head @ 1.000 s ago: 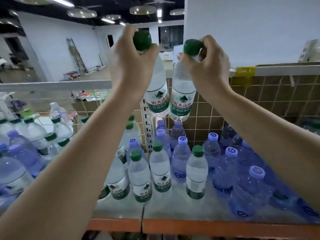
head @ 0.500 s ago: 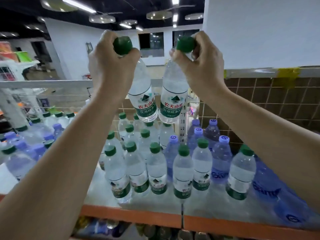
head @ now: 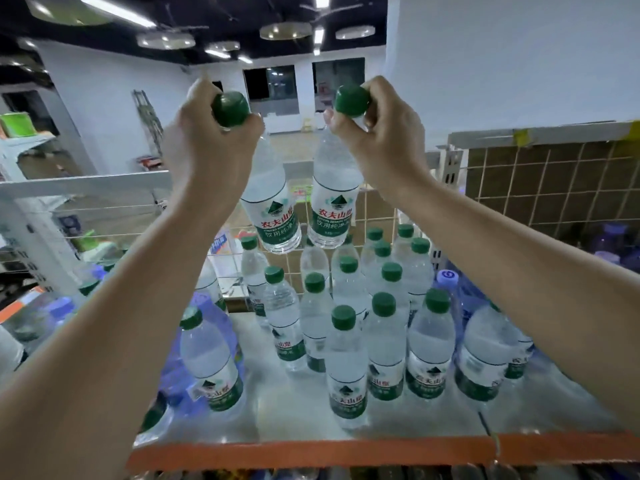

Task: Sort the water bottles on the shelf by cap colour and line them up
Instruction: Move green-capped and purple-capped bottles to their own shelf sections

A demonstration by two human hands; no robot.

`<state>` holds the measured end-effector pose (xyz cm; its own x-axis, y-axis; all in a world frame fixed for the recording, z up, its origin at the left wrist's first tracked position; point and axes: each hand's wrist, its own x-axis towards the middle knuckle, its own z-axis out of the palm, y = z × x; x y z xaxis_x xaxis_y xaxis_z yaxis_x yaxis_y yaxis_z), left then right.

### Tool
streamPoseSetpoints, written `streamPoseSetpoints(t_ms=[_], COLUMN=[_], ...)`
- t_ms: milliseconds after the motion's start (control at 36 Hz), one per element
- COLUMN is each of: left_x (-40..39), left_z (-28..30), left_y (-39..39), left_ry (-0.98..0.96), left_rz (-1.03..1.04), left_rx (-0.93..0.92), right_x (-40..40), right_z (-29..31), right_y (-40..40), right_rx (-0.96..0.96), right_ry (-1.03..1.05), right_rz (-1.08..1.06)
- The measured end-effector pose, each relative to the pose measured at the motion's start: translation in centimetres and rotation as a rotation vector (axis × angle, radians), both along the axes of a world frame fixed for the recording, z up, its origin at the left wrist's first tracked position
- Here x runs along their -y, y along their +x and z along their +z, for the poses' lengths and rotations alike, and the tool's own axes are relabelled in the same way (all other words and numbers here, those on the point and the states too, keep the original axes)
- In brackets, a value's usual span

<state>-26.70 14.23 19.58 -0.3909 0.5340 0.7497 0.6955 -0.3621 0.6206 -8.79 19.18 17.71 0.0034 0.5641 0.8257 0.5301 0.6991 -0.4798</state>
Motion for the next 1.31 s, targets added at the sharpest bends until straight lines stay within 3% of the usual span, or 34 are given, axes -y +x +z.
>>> streamPoseSetpoints(t_ms=[139,500,694,861,1167,1306], left_x=[-1.0,-5.6,-7.8,-8.5,-9.4,-9.7], left_z=[-1.0,-7.4,-10.0,-12.2,-14.1,-14.6], left_y=[-3.5,-8.7,-10.1,-10.9,-11.0,-11.3], left_ry=[-0.063,-0.455,-0.768,-0.996,-1.141,-1.136], left_rz=[0.013,-0.045,0.000,0.007,-0.024,-0.068], left_rx=[-0.044,-0.073,-0.265,-0.513,-0.719,-0.711], right_x=[-1.3,-5.6,-6.9,-7.2,-7.2,-7.5], right_z=[-1.1,-6.3,-7.9,-9.5,-11.0,-11.1], right_y=[-2.9,-5.6,-6.8,-7.3,-7.8,-8.0], right_rx=[0.051,0.285,0.429,0.769,0.928,0.974], right_ry=[-0.037,-0.322,-0.587,-0.700,-0.860,-0.847], right_rz=[-0.022,0.018,0.066,-0.065,-0.042,-0.065])
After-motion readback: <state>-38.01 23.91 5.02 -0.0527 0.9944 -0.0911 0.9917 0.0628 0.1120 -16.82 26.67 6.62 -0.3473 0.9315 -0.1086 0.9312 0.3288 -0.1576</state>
